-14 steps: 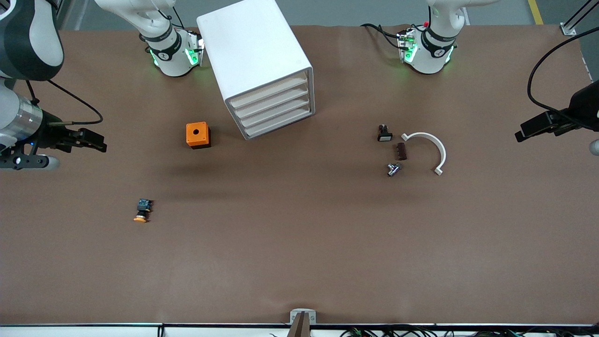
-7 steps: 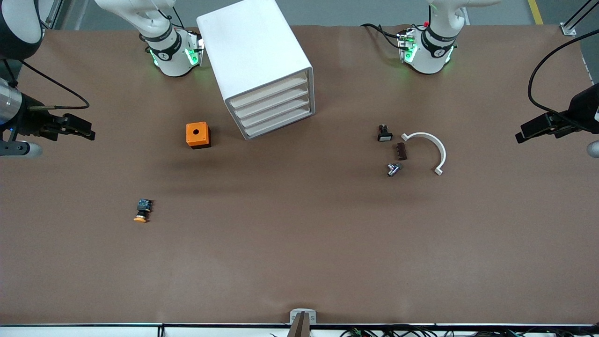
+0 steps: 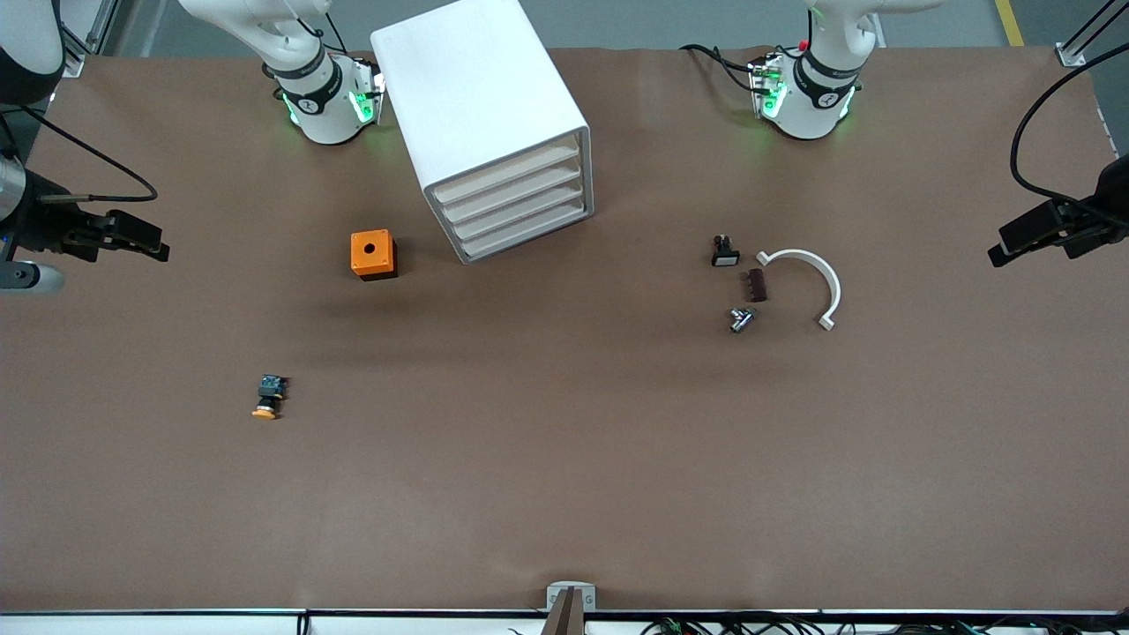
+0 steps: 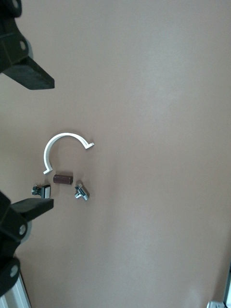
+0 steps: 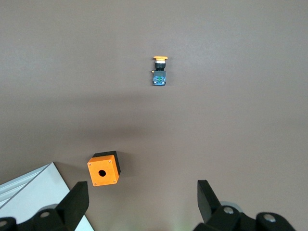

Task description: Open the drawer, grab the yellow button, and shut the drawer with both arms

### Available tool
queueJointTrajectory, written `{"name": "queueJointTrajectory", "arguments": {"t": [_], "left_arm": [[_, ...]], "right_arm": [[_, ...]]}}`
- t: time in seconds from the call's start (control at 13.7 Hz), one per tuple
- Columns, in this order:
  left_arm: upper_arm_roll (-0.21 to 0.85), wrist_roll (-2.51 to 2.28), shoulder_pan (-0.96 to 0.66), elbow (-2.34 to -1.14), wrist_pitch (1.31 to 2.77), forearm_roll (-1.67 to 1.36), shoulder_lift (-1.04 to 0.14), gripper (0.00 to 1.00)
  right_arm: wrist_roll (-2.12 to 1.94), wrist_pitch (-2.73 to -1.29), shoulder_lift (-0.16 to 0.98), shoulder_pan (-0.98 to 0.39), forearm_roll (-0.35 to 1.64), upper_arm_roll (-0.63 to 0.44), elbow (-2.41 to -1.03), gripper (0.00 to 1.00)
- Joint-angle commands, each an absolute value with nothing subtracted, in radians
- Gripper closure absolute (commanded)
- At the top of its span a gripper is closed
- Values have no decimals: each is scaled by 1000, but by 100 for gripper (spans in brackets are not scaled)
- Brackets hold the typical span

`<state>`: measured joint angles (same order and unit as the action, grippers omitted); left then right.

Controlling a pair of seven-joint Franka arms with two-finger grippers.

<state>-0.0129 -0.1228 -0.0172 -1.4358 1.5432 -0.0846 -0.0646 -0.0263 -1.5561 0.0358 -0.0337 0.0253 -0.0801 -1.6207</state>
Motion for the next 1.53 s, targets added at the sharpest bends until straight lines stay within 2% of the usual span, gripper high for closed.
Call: {"name": "queueJointTrajectory", "arguments": {"t": [0.0, 0.22, 1.46], "left_arm": [[14, -127, -25, -1445, 1476, -60, -8, 1], [26, -120, -21, -1480, 1470, -58, 32, 1], [35, -130, -21, -1470, 1476, -23, 12, 1]], "right_arm": [[-32, -1545, 41, -9, 29, -71, -1598, 0], [-25, -1549, 41, -11, 31, -69, -1594, 0], [-18, -1542, 40, -5, 25, -71, -1549, 0]]}}
